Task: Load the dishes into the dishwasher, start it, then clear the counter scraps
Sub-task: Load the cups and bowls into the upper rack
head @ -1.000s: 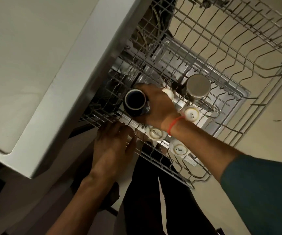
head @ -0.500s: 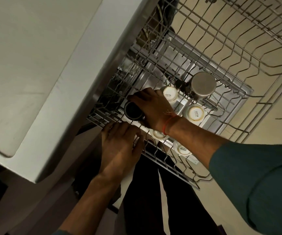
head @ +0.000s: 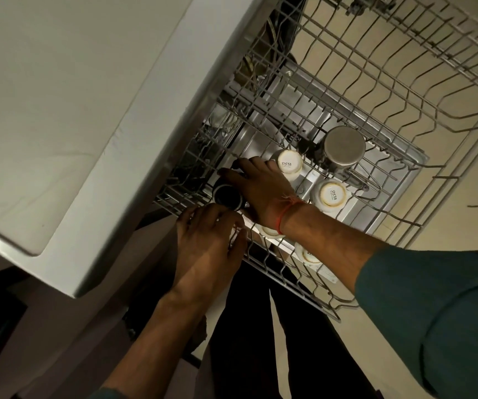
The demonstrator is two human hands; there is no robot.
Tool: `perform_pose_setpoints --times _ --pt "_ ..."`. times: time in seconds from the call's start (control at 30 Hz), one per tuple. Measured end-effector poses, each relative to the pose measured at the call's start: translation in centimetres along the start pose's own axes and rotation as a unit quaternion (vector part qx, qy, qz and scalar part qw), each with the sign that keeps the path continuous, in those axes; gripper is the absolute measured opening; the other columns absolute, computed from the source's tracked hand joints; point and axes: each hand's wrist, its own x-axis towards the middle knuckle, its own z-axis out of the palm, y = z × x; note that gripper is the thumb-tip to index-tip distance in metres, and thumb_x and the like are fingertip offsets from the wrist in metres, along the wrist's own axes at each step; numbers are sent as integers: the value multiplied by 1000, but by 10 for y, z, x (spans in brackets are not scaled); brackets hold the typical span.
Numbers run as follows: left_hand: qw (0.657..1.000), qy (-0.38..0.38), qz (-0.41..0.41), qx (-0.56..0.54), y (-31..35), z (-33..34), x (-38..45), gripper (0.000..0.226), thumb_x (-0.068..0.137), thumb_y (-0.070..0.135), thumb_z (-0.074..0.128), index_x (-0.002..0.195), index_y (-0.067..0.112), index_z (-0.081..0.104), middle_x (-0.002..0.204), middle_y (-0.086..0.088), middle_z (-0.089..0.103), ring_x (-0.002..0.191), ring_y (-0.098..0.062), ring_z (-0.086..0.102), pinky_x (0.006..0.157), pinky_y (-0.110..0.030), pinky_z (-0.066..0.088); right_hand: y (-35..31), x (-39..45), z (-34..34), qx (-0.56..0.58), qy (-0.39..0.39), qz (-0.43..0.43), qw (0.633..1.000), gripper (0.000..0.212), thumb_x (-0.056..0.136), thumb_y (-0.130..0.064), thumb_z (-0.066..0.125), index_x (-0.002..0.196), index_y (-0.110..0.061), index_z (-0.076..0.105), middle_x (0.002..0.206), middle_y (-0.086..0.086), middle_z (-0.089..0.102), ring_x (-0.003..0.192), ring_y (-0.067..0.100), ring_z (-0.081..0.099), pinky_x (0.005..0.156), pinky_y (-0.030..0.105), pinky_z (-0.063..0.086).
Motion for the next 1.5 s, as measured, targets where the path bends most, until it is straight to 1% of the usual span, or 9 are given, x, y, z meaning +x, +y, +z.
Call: perform_pose_setpoints --times 0.17,0.4,0.7,0.83,1.0,1.13,1.23,1.33,1.5 --pt "1000 1 -19 -25 6 -8 0 18 89 34 64 106 27 68 121 4 63 115 -21 60 114 -51 29 14 -16 -43 39 -5 58 998 99 69 -31 87 152 -31 33 147 7 43 130 30 40 103 42 33" --pt "997 19 -13 -70 33 -42 -6 28 92 39 59 117 27 66 131 5 56 123 -18 57 122 -51 17 41 -70 -105 103 100 145 979 81 74 -31 82 145 -18 44 131 11 52 119 29 47 103 50 41" --pt "979 85 -13 -184 117 -129 -11 32 95 37 62 126 29 60 137 12 50 138 -3 40 126 -43 5 -8 -105 -210 226 236 112 938 63 85 -31 75 142 -23 49 134 3 53 127 20 46 106 34 40" --pt "974 122 -18 -188 137 -166 -29 39 93 33 66 131 28 57 139 12 51 137 -6 43 123 -51 18 -46 -115 -248 244 257 70 932 57 87 -31 72 140 -23 51 135 1 53 128 18 47 107 35 42" --pt "964 170 -30 -202 133 -214 -64 45 92 40 62 135 29 55 140 10 52 136 -11 44 113 -49 35 -97 -133 -285 274 260 33 925 48 90 -31 71 136 -25 56 137 -3 50 131 12 45 109 24 38" --pt "950 196 -72 -232 112 -249 -103 54 96 47 60 147 36 44 153 16 40 143 -4 36 118 -42 37 -140 -138 -301 294 245 3 924 47 92 -34 70 136 -28 55 139 -9 50 131 5 45 108 18 37" --pt "945 201 -97 -240 89 -269 -128 64 98 50 60 154 44 32 162 20 27 147 2 28 119 -38 37 -172 -128 -310 306 212 -34 928 48 93 -37 68 138 -30 53 140 -17 48 127 -11 40 100 -1 28" --pt "931 227 -113 -263 56 -288 -151 67 95 57 59 154 45 29 162 19 31 147 0 32 118 -40 40 -210 -110 -313 292 179 -74 937 50 94 -42 66 140 -33 51 135 -26 45 119 -23 35 93 -4 26" --pt "886 272 -148 -344 -9 -314 -187 67 92 52 64 152 40 37 151 24 44 137 9 42 114 -31 42 -287 -70 -307 266 133 -130 946 50 93 -43 66 141 -34 51 140 -22 49 125 -12 39 97 -3 24"
